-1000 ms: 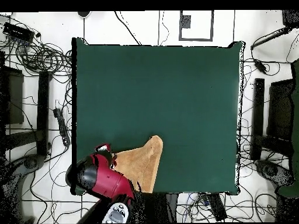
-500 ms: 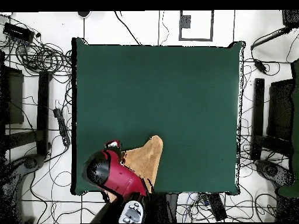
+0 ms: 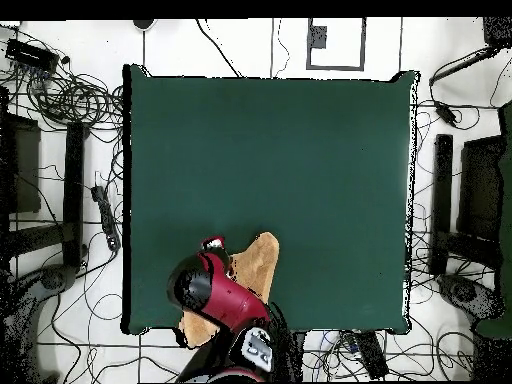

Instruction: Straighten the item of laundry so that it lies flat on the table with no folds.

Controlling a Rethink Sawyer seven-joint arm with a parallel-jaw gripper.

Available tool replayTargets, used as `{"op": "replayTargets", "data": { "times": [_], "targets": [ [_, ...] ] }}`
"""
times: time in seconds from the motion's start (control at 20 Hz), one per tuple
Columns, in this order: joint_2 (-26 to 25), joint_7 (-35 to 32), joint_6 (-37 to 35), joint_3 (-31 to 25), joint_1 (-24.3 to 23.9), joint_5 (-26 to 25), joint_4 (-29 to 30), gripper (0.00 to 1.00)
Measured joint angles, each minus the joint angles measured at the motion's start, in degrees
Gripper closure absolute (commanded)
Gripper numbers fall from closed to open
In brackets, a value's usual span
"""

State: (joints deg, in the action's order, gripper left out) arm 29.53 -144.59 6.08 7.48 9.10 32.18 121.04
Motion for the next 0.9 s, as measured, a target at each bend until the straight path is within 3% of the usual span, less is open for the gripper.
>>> {"op": "replayTargets", "data": {
  "times": [0.3,0.55,0.75,0.9],
  "targets": [
    [-3.1,-0.4,5.3,-5.9,-4.2,-1.1,0.2,0.0],
    [-2.3,-1.8,8.4,-8.5,-6.7,-1.1,2.4,0.0],
    [-1.4,-4.9,8.7,-10.2,-5.8,0.9,3.9,0.0],
    [0.2,-6.5,6.8,-10.4,-2.6,4.0,4.7,0.0]
  ]
}}
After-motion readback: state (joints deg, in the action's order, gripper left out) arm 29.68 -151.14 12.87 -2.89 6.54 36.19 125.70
